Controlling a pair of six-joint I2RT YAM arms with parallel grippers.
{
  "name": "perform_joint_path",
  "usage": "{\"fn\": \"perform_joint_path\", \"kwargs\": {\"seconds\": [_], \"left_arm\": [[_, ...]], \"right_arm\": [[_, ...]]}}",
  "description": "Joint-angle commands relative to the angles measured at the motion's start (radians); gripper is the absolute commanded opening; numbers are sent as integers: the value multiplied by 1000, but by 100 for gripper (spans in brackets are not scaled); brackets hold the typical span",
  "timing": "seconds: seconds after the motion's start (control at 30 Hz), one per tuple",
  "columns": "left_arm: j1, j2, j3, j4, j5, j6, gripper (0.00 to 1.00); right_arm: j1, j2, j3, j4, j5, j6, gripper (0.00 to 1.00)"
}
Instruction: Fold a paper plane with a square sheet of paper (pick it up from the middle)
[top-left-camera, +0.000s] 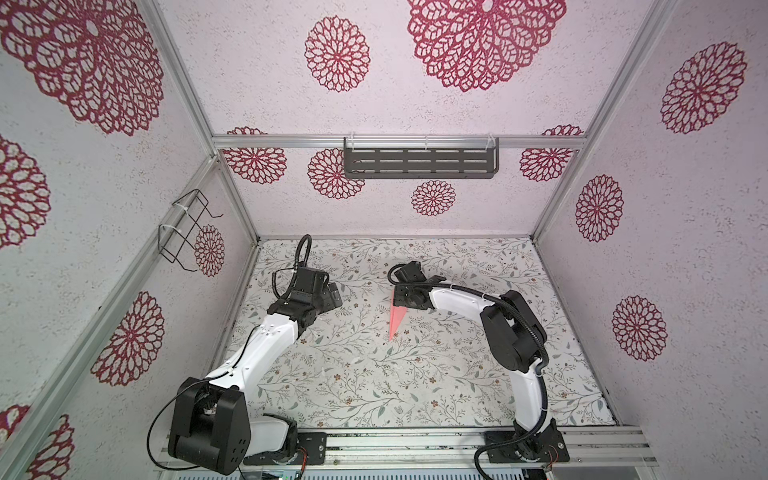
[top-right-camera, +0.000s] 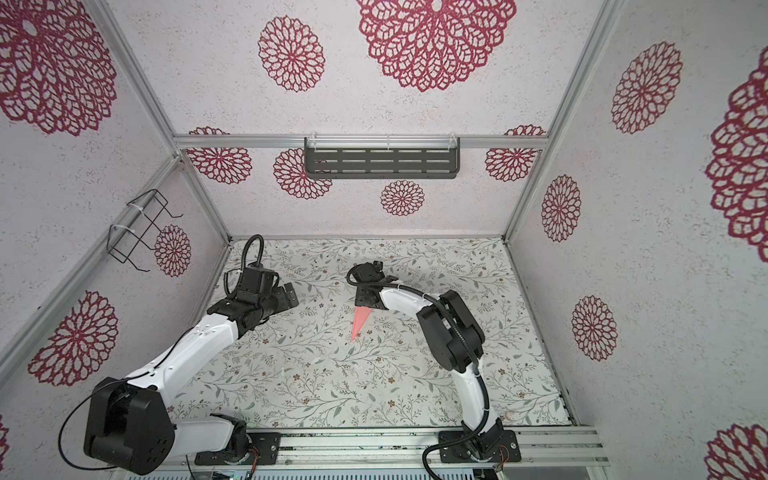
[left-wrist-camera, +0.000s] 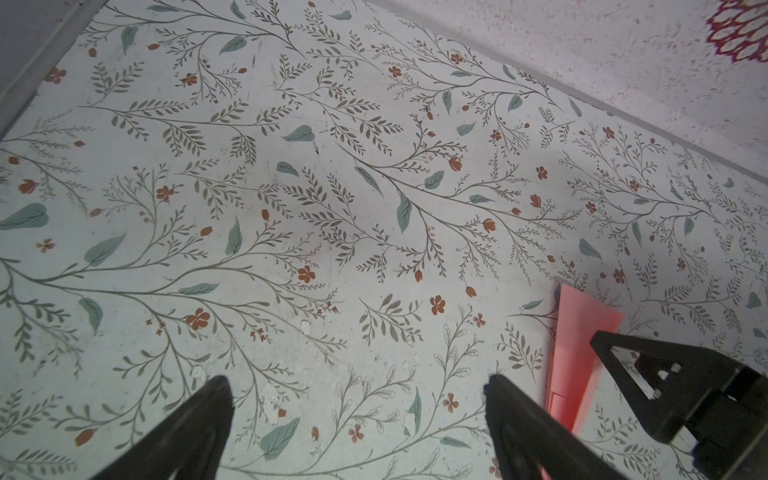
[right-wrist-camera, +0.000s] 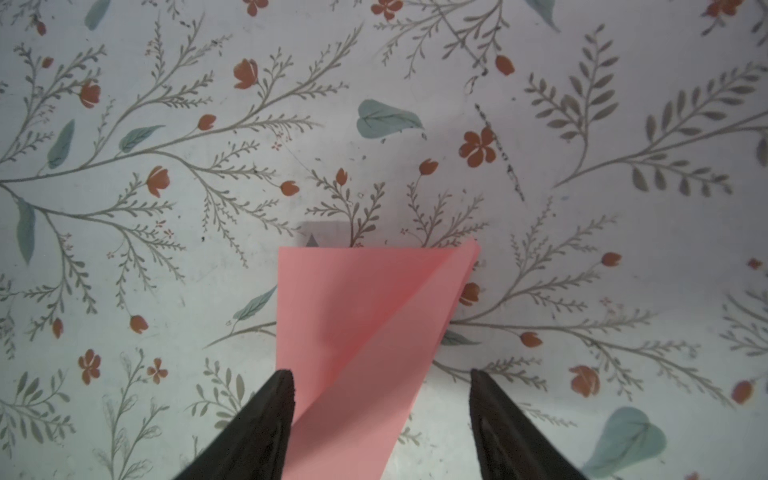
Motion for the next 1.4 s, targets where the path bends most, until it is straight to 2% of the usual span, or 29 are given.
{"fn": "perform_joint_path", "kwargs": {"seconds": [0.0, 0.47, 0.6, 0.7, 0.97, 1.17, 1.37], "left_arm": [[9, -9, 5, 19, 9, 8, 97], [9, 28, 25, 8, 34, 17, 98], [9, 29, 25, 5, 34, 18, 97], [9, 28, 25, 1, 23, 15, 98], [9, -11, 12, -2, -39, -2, 97], [11, -10, 14, -2, -31, -8, 98], [12, -6, 21, -1, -7, -14, 97]], "right_arm": [[19, -5, 50, -76, 48, 28, 70], [93, 25, 139, -201, 191, 29, 72], [115, 35, 161, -212, 208, -15, 73], [129, 60, 197, -245, 212, -52, 69], [132, 127, 242, -303, 199, -82, 42], [128, 126, 247, -315, 220, -74, 16], [111, 54, 184, -253, 217, -61, 4]]}}
